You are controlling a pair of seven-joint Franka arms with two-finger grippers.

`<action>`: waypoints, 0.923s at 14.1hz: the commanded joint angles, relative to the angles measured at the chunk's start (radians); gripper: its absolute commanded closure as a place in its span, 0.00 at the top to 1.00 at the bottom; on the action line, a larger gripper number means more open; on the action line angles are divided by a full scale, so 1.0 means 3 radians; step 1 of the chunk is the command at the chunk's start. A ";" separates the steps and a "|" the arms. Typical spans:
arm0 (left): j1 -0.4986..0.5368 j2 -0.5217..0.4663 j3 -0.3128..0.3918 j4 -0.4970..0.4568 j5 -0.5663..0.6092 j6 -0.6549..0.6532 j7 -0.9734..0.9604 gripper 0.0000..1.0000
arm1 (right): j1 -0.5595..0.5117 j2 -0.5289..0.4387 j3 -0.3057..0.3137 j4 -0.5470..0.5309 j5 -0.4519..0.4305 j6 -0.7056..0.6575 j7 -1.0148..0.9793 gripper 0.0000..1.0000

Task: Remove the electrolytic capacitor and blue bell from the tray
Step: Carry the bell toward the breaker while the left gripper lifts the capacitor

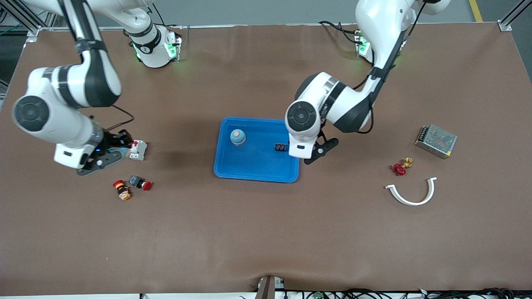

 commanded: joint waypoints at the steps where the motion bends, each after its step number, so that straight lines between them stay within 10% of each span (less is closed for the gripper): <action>1: 0.0133 -0.0567 -0.0018 -0.0748 0.0001 0.0397 0.0518 0.00 | -0.0360 -0.0105 0.0072 -0.0424 -0.0042 0.0430 -0.0537 0.33; 13: 0.0690 -0.1238 -0.0029 -0.1940 -0.0004 0.1298 0.2313 0.00 | -0.0908 0.0243 0.0072 -0.1160 -0.0042 0.1473 -0.1275 0.33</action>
